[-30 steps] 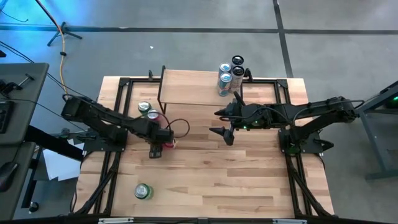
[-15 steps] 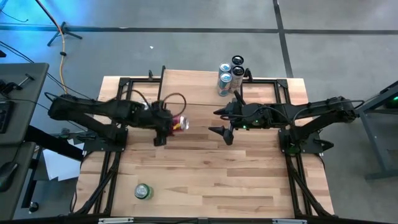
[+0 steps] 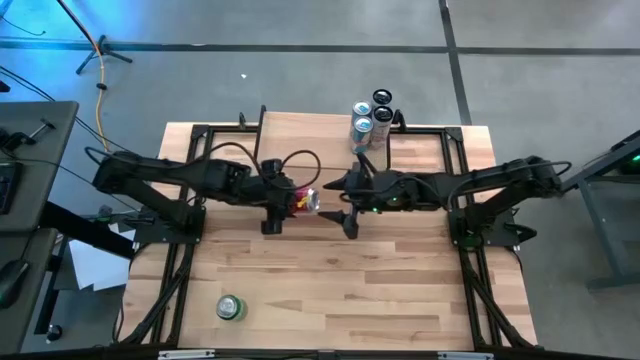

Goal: Place canned beverage on shelf
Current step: Put the bottom red soda can on the shelf

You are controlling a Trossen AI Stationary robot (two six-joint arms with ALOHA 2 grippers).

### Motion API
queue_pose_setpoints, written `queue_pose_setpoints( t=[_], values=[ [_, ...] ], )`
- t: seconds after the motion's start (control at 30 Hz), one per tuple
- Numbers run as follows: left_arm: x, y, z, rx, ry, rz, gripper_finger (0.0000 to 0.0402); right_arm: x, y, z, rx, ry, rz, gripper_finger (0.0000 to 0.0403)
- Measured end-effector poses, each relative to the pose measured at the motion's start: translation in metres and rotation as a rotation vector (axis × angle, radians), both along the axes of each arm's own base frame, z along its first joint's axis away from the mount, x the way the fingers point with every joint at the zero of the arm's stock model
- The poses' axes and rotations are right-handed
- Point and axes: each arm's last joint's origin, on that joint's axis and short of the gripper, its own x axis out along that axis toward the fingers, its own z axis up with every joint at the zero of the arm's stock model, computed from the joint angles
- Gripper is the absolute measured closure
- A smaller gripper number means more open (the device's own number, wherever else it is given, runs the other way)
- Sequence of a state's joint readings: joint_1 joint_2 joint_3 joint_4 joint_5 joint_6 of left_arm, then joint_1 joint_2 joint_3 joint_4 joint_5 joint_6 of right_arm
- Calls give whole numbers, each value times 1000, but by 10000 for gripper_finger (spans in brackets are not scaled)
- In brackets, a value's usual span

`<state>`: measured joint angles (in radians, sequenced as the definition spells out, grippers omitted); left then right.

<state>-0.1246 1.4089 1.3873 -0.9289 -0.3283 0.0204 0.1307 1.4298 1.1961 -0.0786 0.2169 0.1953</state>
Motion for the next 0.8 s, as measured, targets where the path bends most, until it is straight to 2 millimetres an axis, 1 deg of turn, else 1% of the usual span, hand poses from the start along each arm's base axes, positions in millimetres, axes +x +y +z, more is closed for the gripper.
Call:
queue_pose_setpoints(
  t=[0.13, 0.33, 0.6, 0.8],
  values=[
    [1, 0, 2, -2, -18, 0, 169, 1, 0, -2, 53, 4, -18, 64],
    [2, 0, 3, -1, -24, 0, 169, 1, 0, -1, 60, -8, -38, 64],
    [4, 0, 5, 11, -50, -20, 169, 3, -1, -3, -25, 5, -18, 64],
    [5, -1, 5, 20, -53, -32, 169, 3, -1, -1, 6, -15, -27, 64]
  ],
)
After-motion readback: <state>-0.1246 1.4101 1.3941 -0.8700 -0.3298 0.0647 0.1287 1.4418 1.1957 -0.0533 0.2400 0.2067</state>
